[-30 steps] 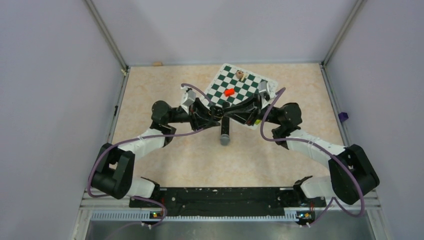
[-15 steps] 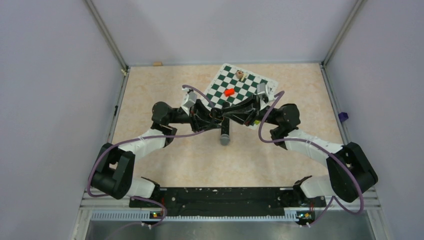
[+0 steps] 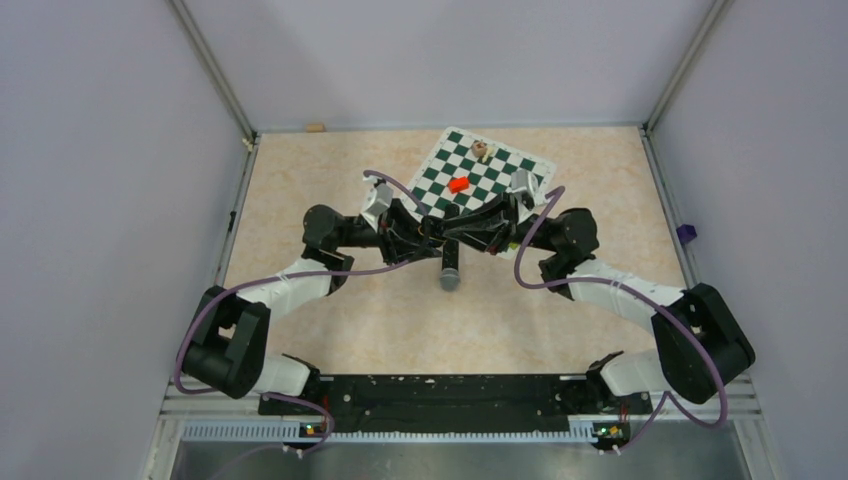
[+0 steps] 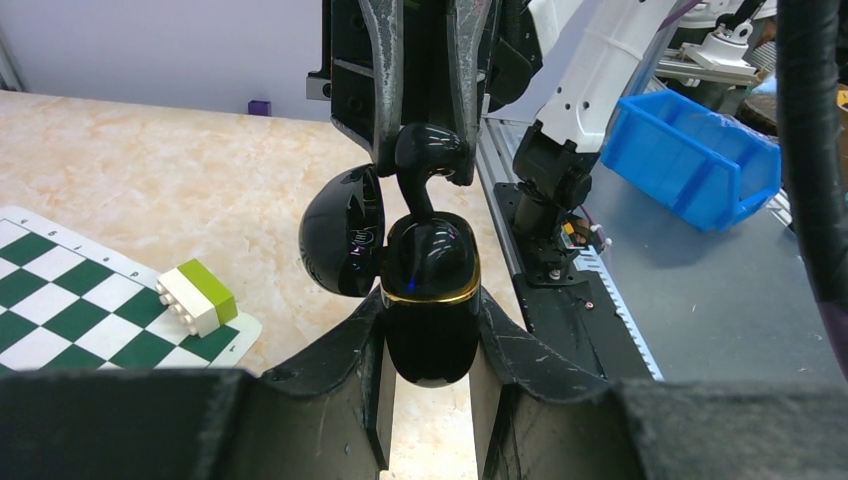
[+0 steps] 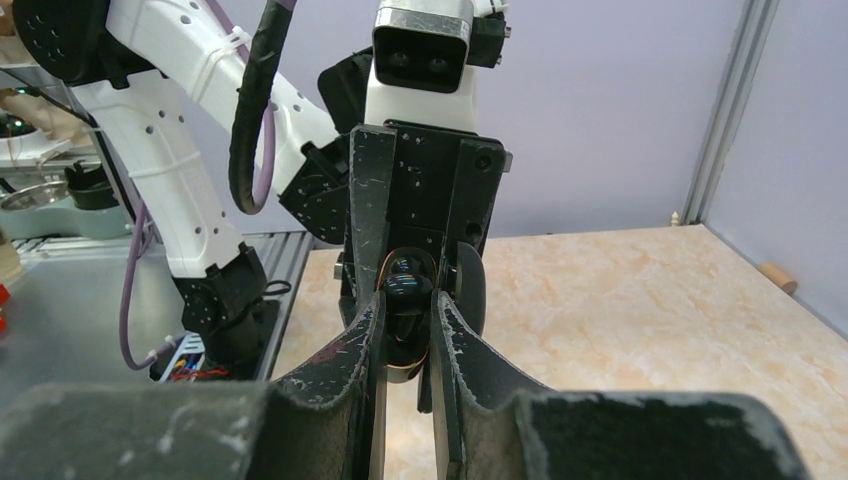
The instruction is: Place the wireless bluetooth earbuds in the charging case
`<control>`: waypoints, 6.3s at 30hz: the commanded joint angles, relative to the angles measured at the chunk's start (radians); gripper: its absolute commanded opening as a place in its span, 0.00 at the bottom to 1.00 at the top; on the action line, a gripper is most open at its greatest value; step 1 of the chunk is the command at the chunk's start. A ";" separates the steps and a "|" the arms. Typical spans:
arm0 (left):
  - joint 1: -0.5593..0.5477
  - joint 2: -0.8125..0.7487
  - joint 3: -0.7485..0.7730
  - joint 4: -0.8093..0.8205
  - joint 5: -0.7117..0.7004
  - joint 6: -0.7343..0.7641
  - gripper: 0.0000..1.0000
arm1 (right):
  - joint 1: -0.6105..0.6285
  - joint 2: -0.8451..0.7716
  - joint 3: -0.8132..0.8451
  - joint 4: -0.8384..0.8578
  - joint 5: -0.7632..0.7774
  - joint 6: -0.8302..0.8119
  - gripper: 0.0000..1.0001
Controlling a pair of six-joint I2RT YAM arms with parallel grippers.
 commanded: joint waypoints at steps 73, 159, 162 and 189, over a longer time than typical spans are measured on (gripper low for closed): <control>0.036 -0.062 -0.032 0.152 -0.035 -0.053 0.00 | 0.039 0.051 -0.007 0.021 0.000 0.002 0.21; 0.036 -0.061 -0.004 0.047 -0.025 -0.006 0.00 | 0.025 -0.077 0.152 -0.316 -0.036 -0.103 0.33; 0.036 -0.063 -0.002 0.039 -0.023 -0.003 0.00 | 0.028 -0.075 0.149 -0.278 -0.048 -0.072 0.33; 0.039 -0.078 0.010 0.006 -0.019 0.010 0.00 | -0.078 -0.109 0.150 -0.373 0.051 -0.073 0.46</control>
